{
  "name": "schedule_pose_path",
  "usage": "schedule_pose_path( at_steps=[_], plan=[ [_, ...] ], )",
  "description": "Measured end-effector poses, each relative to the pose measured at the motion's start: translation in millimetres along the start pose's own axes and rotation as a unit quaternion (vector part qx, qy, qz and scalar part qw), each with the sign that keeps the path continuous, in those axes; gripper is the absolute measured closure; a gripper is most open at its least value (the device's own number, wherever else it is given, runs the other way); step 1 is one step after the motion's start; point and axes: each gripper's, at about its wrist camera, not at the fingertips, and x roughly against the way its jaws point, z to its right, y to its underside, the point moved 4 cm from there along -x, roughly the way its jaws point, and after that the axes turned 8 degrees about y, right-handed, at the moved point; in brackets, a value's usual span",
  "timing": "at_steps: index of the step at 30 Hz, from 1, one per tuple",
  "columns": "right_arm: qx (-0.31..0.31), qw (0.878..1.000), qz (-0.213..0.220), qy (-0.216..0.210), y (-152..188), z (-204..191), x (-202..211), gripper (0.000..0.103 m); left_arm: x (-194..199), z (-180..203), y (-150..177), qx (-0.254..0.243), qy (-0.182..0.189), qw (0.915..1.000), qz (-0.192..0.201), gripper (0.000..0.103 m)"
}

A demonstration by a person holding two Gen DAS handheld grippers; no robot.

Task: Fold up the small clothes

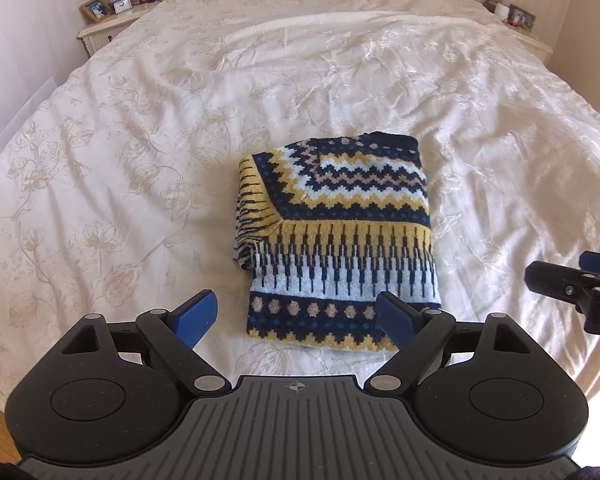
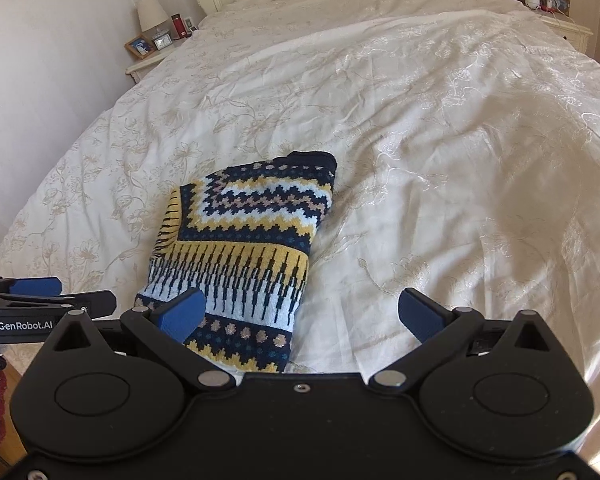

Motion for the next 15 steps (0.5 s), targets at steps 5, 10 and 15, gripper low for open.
schedule_pose_path(
  at_steps=[5,10,15],
  plan=[
    [0.018,0.999,-0.003,0.050,-0.6,1.2,1.6,0.001,0.3,3.7,1.0,-0.010,-0.016,0.9998,-0.002,0.017],
    [0.054,0.995,-0.010,0.082,-0.8,-1.0,-1.4,0.001,-0.4,6.1,2.9,-0.012,-0.022,0.9997,-0.004,0.017],
    [0.046,0.997,-0.023,0.054,0.4,-2.2,-2.0,0.001,-1.3,4.7,5.3,-0.005,-0.017,0.9997,-0.015,0.017]
  ],
)
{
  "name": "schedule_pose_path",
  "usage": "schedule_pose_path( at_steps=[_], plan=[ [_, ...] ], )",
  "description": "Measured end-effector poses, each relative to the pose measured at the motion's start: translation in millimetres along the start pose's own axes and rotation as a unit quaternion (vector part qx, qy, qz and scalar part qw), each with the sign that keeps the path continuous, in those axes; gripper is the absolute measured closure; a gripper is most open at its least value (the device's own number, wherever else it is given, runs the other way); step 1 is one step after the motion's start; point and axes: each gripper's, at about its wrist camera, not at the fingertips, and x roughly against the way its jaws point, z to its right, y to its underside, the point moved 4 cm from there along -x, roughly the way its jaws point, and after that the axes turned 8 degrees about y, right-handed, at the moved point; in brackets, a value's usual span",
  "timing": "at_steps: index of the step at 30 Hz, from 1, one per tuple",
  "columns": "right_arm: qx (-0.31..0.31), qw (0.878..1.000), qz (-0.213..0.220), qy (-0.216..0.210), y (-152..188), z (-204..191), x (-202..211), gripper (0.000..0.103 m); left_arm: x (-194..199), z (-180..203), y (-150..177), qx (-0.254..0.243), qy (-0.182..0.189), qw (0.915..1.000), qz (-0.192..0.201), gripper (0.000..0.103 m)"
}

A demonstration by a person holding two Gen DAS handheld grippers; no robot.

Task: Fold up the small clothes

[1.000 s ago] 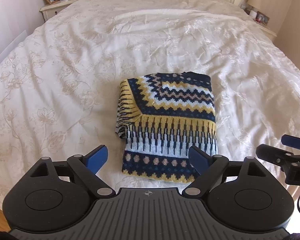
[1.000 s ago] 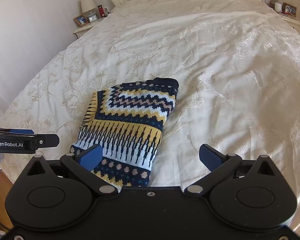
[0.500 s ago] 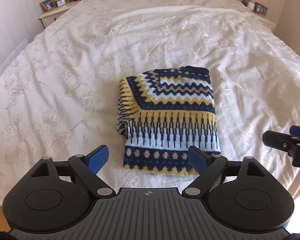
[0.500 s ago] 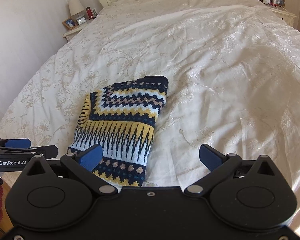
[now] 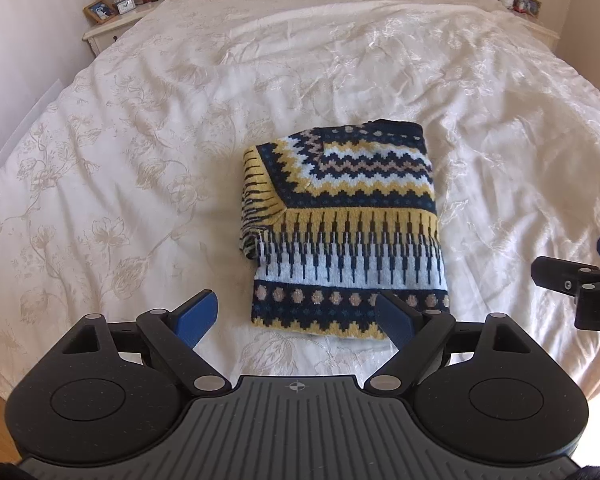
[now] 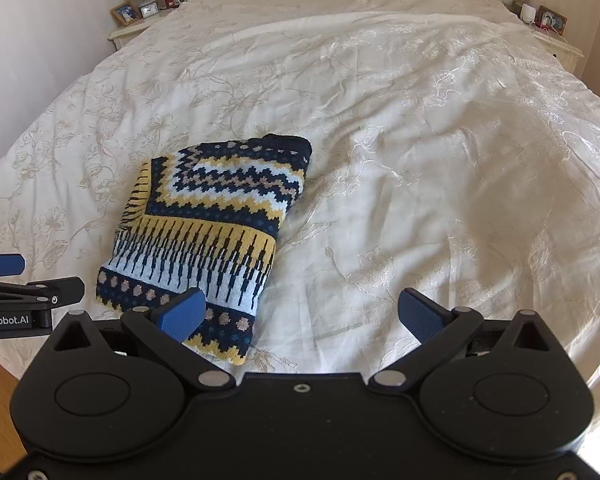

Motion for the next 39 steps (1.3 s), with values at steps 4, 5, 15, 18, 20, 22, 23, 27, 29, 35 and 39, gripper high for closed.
schedule_pose_path(
  at_steps=[4,5,15,18,20,22,23,27,29,35,39],
  plan=[
    [-0.003,1.000,-0.010,-0.013,1,-1,-3,0.001,-1,-2,2,0.006,-0.004,0.9999,-0.010,0.017],
    [-0.004,1.000,-0.012,-0.016,1,-1,-3,0.001,-1,-3,2,0.008,-0.007,0.9999,-0.012,0.017],
    [-0.009,0.999,-0.030,-0.022,4,-3,-9,0.001,-5,-14,6,0.026,-0.014,0.9992,-0.028,0.017],
    [-0.010,0.999,-0.035,-0.022,4,-3,-10,0.001,-7,-15,7,0.028,-0.012,0.9989,-0.035,0.017],
    [-0.010,0.999,-0.038,-0.023,5,-3,-11,0.001,-8,-15,8,0.028,-0.011,0.9988,-0.038,0.017],
    [-0.011,0.999,-0.041,-0.025,5,-4,-12,0.001,-9,-15,8,0.029,-0.010,0.9987,-0.040,0.017],
    [-0.011,0.999,-0.042,-0.025,5,-4,-13,0.001,-9,-15,8,0.030,-0.010,0.9987,-0.041,0.017],
    [-0.016,0.998,-0.048,-0.025,6,-4,-15,0.001,-11,-16,8,0.031,-0.010,0.9984,-0.045,0.017],
    [-0.017,0.998,-0.050,-0.024,6,-4,-16,0.001,-12,-16,8,0.032,-0.009,0.9983,-0.047,0.017],
    [-0.018,0.998,-0.058,-0.018,6,-4,-21,0.001,-15,-18,9,0.034,-0.011,0.9981,-0.050,0.017],
    [-0.018,0.998,-0.060,-0.016,6,-5,-22,0.001,-17,-20,10,0.034,-0.010,0.9979,-0.054,0.017]
  ],
)
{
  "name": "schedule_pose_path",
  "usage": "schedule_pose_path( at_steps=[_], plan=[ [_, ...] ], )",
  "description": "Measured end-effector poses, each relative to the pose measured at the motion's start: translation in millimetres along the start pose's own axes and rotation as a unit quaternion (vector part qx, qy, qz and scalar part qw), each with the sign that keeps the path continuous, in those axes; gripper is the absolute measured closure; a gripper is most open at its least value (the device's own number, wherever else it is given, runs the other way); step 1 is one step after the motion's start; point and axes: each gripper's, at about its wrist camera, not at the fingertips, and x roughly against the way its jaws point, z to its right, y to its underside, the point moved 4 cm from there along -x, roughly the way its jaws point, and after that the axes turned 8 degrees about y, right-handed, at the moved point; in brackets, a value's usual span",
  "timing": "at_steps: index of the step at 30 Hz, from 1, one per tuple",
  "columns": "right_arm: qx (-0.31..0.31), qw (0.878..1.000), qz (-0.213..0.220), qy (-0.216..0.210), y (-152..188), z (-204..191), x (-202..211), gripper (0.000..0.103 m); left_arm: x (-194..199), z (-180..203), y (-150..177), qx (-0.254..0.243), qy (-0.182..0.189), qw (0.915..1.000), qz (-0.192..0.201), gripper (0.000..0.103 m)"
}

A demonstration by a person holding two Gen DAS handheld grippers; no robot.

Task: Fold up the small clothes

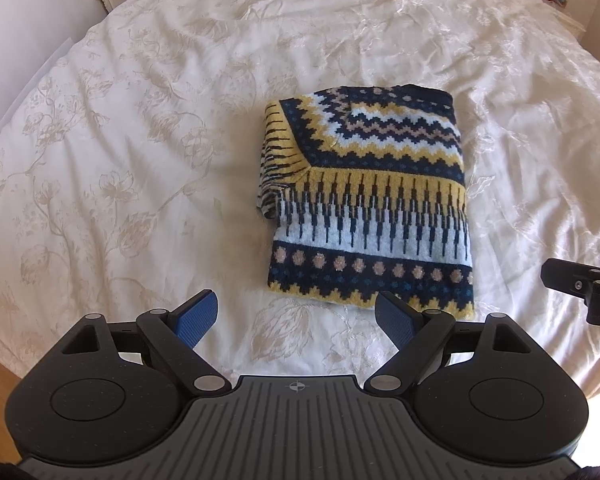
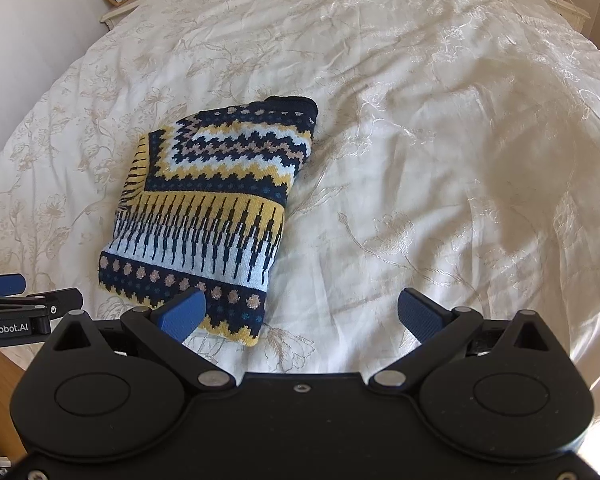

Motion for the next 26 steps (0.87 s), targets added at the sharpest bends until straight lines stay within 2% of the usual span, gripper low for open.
schedule_pose_path(
  at_steps=[26],
  plan=[
    [-0.006,1.000,-0.007,-0.008,2.2,-4.4,-0.8,0.001,4.8,1.7,-1.1,-0.006,0.001,0.9999,0.011,0.017]
  ],
)
